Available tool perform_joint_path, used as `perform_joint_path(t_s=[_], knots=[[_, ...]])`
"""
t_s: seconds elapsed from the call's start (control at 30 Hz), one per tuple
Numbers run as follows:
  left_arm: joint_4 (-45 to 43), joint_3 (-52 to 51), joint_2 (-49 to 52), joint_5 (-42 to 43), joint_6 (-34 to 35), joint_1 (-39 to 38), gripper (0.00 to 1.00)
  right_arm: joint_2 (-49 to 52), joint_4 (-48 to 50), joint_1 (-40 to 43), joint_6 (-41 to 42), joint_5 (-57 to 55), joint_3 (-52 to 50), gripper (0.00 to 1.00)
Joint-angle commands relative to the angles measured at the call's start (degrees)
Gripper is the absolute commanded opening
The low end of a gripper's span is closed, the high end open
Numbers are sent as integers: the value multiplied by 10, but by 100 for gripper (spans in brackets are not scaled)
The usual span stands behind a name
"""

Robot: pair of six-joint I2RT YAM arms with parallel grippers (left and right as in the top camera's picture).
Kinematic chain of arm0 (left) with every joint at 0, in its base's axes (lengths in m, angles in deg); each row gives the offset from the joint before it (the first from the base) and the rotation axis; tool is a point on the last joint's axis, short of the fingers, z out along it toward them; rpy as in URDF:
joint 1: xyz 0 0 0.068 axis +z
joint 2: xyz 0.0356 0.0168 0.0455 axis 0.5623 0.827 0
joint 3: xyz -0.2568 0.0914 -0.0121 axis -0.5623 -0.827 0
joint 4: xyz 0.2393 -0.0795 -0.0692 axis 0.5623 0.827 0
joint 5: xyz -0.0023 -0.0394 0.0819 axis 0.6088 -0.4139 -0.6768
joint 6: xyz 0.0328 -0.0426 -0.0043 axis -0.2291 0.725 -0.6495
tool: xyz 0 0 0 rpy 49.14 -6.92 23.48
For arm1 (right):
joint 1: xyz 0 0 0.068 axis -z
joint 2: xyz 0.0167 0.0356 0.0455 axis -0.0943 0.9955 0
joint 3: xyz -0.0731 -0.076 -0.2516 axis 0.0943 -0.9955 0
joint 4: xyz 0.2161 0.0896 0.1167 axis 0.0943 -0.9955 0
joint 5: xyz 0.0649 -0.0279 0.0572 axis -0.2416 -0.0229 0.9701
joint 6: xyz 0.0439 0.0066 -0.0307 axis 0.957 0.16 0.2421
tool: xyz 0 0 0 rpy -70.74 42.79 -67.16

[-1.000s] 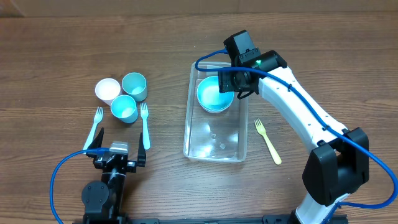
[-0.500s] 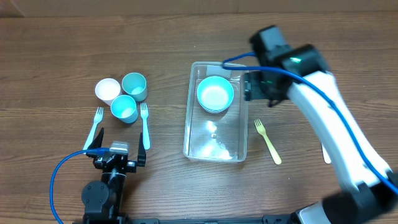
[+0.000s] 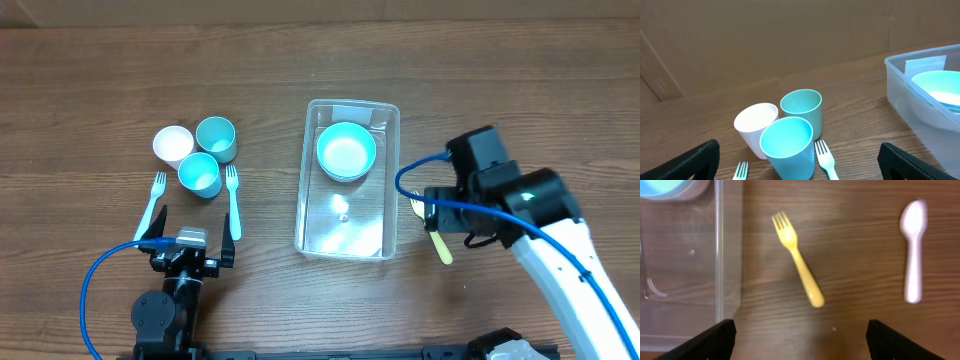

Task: Pack container
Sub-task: 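Release the teal bowl and lower the right gripper to the yellow fork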

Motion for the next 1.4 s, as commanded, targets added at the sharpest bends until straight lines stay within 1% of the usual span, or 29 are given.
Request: perform_joint_path(t_s=[0.0, 0.07, 0.13, 0.27, 0.37, 0.47, 0.5, 0.53, 0.57, 0.6, 0.63, 0.77, 0.8, 0.83, 0.9, 0.93, 0.97, 1.23, 1.3, 1.37], knots=[[-1, -3, -6, 4, -6, -1, 100, 1, 20, 48, -40, 81, -25, 86], [-1, -3, -6, 4, -6, -1, 100, 3, 21, 80, -49, 81, -25, 86], [-1, -3, -6, 4, -6, -1, 100, 4, 14, 119, -79, 82, -25, 88], [-1, -3, -6, 4, -6, -1, 100, 5, 13, 134, -110, 82, -26, 88], [-1, -3, -6, 4, -6, -1, 100, 5, 32, 134, -110, 94, -34, 79], [-1, -3, -6, 4, -6, -1, 100, 9, 62, 134, -128, 94, -68, 78], [-1, -3, -6, 4, -6, -1, 100, 12, 69, 134, -135, 95, -80, 79], [0, -3, -6, 4, -6, -1, 100, 16, 85, 134, -136, 97, -98, 83], [-1, -3, -6, 4, -6, -1, 100, 19, 95, 134, -136, 99, -109, 94], [-1, -3, -6, 4, -6, -1, 100, 22, 104, 134, -136, 102, -116, 98], [-1, -3, -6, 4, -6, -1, 100, 25, 108, 134, -136, 106, -117, 100], [-1, -3, -6, 4, -6, -1, 100, 27, 134, 134, -136, 105, -117, 100], [-1, -3, -6, 4, -6, -1, 100, 27, 139, 134, -136, 105, -117, 100], [-1, -3, -6, 4, -6, -1, 100, 27, 139, 134, -136, 105, -117, 96], [-1, -3, -6, 4, -6, -1, 100, 28, 144, 134, -143, 105, -117, 73], [-1, -3, -6, 4, -6, -1, 100, 31, 143, 134, -154, 105, -117, 68], [-1, -3, -6, 4, -6, -1, 100, 36, 142, 134, -157, 105, -117, 65], [-1, -3, -6, 4, -6, -1, 100, 112, 142, 134, -167, 117, -117, 67], [-1, -3, -6, 4, -6, -1, 100, 136, 147, 134, -197, 127, -117, 71], [-1, -3, -6, 4, -6, -1, 100, 146, 155, 134, -203, 131, -117, 73]])
